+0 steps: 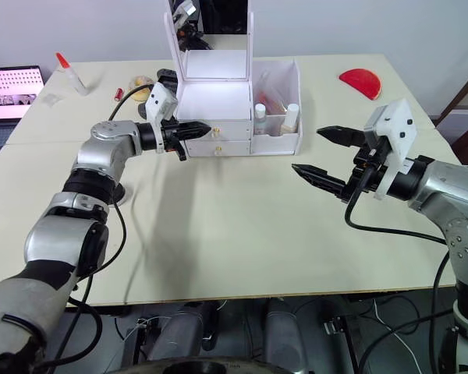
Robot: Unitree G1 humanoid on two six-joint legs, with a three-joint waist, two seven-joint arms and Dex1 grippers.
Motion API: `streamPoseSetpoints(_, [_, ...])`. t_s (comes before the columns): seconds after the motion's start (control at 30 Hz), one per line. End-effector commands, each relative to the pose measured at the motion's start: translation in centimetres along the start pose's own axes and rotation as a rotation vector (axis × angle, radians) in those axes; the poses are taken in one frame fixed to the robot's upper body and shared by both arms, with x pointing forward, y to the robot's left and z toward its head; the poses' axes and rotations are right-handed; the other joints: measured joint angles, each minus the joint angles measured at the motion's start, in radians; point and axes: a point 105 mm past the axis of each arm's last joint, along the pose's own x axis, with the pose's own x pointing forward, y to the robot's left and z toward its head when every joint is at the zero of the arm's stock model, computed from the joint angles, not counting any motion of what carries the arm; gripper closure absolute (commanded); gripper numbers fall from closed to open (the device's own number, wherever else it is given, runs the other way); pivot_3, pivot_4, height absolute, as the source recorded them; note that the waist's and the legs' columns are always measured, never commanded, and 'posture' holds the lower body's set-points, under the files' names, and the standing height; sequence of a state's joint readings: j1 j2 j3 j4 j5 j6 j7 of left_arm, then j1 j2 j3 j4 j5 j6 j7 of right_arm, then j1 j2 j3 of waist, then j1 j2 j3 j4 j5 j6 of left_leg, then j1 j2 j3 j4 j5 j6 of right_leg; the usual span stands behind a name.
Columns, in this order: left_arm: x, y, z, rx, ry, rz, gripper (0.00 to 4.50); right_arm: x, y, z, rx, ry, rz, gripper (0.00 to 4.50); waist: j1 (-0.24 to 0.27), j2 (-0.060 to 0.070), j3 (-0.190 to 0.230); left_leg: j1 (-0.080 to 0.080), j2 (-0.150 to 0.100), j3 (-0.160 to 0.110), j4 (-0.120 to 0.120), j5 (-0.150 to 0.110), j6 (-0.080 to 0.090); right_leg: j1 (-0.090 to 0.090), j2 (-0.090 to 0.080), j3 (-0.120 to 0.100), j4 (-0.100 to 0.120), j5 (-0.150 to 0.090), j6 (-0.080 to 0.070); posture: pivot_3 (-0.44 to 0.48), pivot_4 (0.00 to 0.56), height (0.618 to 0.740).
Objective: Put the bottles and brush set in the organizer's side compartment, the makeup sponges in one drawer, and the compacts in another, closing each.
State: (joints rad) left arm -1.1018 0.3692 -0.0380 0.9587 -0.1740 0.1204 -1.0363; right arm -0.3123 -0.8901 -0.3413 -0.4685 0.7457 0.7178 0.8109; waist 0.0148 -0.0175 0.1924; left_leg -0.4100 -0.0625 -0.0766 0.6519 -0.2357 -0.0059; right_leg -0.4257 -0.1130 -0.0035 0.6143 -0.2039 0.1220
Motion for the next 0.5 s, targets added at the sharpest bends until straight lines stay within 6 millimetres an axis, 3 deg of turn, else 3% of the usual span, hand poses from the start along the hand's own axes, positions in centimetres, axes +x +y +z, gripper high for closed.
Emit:
streamPoseSetpoints(0.03, [-0.3,1.1,1.9,0.036,-0.048,0.060,4.44,-0.2,0.4,1.4,-0.049,-0.028,0.008,0.00,-0.001,0.000,0.000,0.000,0.000,0.000,0.000,0.000,0.000,0.000,0.000,0.000,0.000,0.000,0.000,0.000,0.150,0.738])
streamPoseSetpoints(0.27, [-0.8,0.9,1.9,0.034,-0.058,0.044,4.44,-0.3,0.3,1.4,-0.043,-0.025,0.005,0.00,-0.001,0.000,0.000,0.000,0.000,0.000,0.000,0.000,0.000,0.000,0.000,0.000,0.000,0.000,0.000,0.000,0.150,0.738])
streamPoseSetpoints(0.4, [-2.4,0.2,2.0,0.032,-0.104,0.033,4.44,-0.3,0.1,1.3,-0.038,-0.022,0.001,0.00,-0.008,0.000,0.000,0.000,0.000,0.000,-0.001,0.000,0.000,0.000,0.000,0.000,0.000,0.000,0.000,0.000,0.150,0.738])
streamPoseSetpoints(0.5, [-3.7,-2.2,1.0,0.013,-0.121,0.043,3.59,-0.3,0.1,1.1,-0.032,-0.022,0.000,0.00,-0.014,0.000,0.000,0.000,0.000,0.000,-0.003,0.000,0.000,-0.001,0.000,0.001,0.000,0.000,0.000,0.000,0.150,0.738])
